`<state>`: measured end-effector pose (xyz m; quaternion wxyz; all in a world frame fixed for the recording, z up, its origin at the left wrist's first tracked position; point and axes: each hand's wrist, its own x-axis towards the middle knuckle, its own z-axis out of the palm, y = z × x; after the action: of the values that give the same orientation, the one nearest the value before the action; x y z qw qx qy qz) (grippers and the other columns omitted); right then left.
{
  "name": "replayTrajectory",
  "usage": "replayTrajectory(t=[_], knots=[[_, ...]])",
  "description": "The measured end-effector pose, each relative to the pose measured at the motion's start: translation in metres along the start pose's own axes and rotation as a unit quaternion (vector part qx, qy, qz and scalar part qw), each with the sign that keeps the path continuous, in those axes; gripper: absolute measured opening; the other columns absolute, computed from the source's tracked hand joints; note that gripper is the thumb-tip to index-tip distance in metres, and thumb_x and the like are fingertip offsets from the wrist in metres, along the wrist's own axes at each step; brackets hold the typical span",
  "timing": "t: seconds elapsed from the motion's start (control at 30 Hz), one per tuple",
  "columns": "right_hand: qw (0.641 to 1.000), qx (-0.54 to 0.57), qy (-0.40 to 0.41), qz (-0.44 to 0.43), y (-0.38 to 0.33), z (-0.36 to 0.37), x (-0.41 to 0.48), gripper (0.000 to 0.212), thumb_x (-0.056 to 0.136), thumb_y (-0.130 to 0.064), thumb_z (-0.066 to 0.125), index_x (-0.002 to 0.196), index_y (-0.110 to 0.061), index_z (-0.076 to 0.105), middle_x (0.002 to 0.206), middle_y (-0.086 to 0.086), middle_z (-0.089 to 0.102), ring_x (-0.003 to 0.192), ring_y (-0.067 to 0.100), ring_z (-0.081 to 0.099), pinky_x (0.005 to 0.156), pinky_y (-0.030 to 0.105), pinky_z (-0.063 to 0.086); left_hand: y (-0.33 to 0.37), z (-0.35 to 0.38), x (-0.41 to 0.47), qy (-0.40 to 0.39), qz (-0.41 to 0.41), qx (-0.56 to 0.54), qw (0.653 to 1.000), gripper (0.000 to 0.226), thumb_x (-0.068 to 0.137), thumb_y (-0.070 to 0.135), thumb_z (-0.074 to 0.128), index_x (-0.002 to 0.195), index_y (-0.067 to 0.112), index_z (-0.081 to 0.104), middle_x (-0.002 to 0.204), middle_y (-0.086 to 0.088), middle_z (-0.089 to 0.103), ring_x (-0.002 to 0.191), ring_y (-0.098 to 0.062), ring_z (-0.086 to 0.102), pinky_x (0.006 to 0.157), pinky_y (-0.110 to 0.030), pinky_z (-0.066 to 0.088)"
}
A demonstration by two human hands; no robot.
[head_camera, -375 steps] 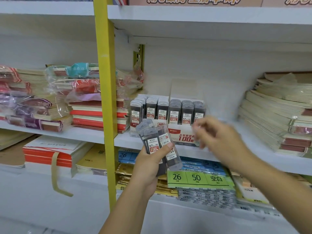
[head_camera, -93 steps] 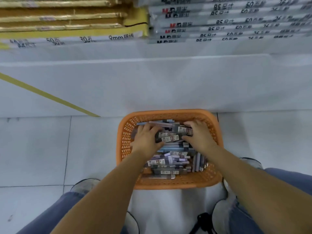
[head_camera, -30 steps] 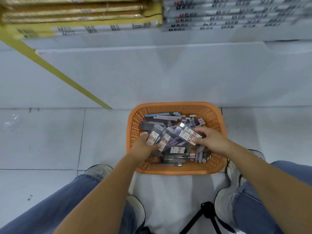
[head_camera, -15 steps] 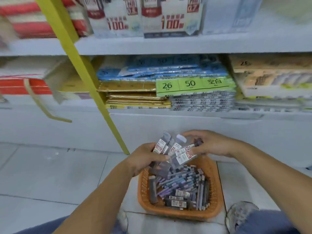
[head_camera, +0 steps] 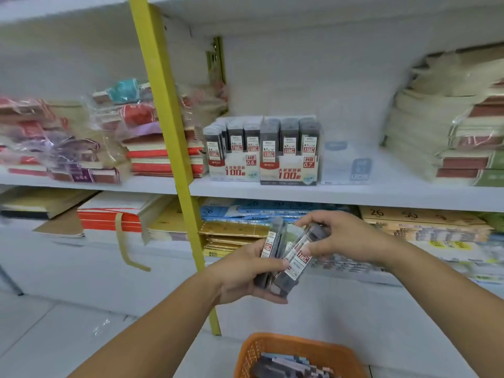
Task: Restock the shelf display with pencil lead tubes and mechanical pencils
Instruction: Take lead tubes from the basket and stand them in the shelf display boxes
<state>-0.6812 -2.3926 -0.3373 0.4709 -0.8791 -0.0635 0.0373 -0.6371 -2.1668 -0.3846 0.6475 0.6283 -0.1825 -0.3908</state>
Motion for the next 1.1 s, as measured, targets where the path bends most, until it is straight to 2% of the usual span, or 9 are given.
replayTrajectory(t=[0.1,0.23,0.33,0.43,0.6,0.67,0.83,0.93,1.1], knots=[[0.99,0.106,0.097,-0.014,-0.008,0.009,0.007,0.06,0.066,-0.015,0.088,0.115,-0.033,0.058,0.105,-0.005,0.069,0.093,0.012,0.07,0.072,0.029,0.059,0.009,-0.002,-0.002,0.034,0.045,-0.027,0.998,0.042,0.089,0.012,0.073,0.128,0.019,0.059,0.12,-0.012,0.073,0.106,-0.03,0.072,0.079,-0.046,0.061],[0.958,0.217,0.183,-0.043,-0.019,0.017,0.016,0.035,0.083,-0.013,0.074,0.113,-0.018,0.059,0.093,0.002,0.075,0.075,0.016,0.07,0.067,0.027,0.053,0.02,-0.004,-0.001,0.07,0.101,-0.048,0.991,0.04,0.088,0.014,0.074,0.125,0.02,0.06,0.119,-0.01,0.074,0.105,-0.029,0.073,0.073,-0.041,0.062],[0.947,0.234,0.212,-0.058,-0.028,0.017,0.018,0.024,0.088,-0.014,0.069,0.109,-0.023,0.063,0.089,-0.001,0.076,0.07,0.014,0.07,0.064,0.024,0.053,0.024,-0.002,0.002,0.091,0.128,-0.064,0.986,0.038,0.087,0.017,0.075,0.122,0.024,0.063,0.119,-0.007,0.074,0.107,-0.03,0.072,0.073,-0.04,0.062],[0.941,0.242,0.226,-0.076,-0.033,0.019,0.02,0.026,0.088,-0.014,0.069,0.108,-0.029,0.065,0.09,-0.004,0.076,0.072,0.014,0.071,0.059,0.021,0.054,0.025,0.0,0.005,0.107,0.146,-0.066,0.981,0.039,0.086,0.017,0.076,0.122,0.027,0.064,0.119,-0.004,0.074,0.106,-0.029,0.073,0.073,-0.04,0.062],[0.942,0.205,0.255,-0.075,-0.043,0.018,0.025,0.029,0.085,-0.01,0.071,0.11,-0.022,0.061,0.087,-0.002,0.074,0.071,0.022,0.071,0.06,0.028,0.056,0.029,-0.005,0.006,0.142,0.178,-0.08,0.97,0.04,0.087,0.016,0.076,0.122,0.029,0.063,0.115,-0.001,0.076,0.101,-0.027,0.074,0.074,-0.04,0.062],[0.935,0.199,0.278,-0.094,-0.053,0.008,0.027,0.025,0.087,-0.009,0.069,0.106,-0.02,0.057,0.088,-0.002,0.075,0.074,0.019,0.072,0.059,0.027,0.056,0.033,-0.013,0.007,0.18,0.201,-0.102,0.958,0.037,0.088,0.012,0.076,0.12,0.027,0.064,0.11,0.001,0.077,0.098,-0.025,0.075,0.073,-0.042,0.063],[0.886,0.088,0.388,-0.236,-0.102,-0.037,0.035,0.031,0.087,-0.013,0.07,0.093,-0.035,0.049,0.099,-0.002,0.07,0.085,0.009,0.07,0.065,0.022,0.057,0.046,-0.027,0.009,0.212,0.256,-0.119,0.935,0.034,0.089,0.011,0.074,0.117,0.029,0.065,0.105,0.001,0.078,0.095,-0.021,0.076,0.068,-0.037,0.063],[0.886,-0.007,0.369,-0.281,-0.122,-0.047,0.049,0.037,0.087,-0.012,0.069,0.091,-0.04,0.045,0.095,-0.005,0.068,0.085,0.006,0.069,0.068,0.022,0.057,0.05,-0.03,0.014,0.219,0.274,-0.123,0.928,0.033,0.09,0.011,0.073,0.117,0.029,0.065,0.103,0.004,0.078,0.092,-0.019,0.077,0.065,-0.035,0.062],[0.903,-0.125,0.328,-0.246,-0.125,-0.04,0.082,0.036,0.087,-0.018,0.07,0.09,-0.042,0.043,0.093,-0.015,0.065,0.082,0.0,0.065,0.068,0.018,0.054,0.054,-0.037,0.02,0.232,0.284,-0.135,0.92,0.033,0.091,0.011,0.072,0.119,0.026,0.063,0.101,0.001,0.079,0.091,-0.021,0.077,0.062,-0.032,0.062]])
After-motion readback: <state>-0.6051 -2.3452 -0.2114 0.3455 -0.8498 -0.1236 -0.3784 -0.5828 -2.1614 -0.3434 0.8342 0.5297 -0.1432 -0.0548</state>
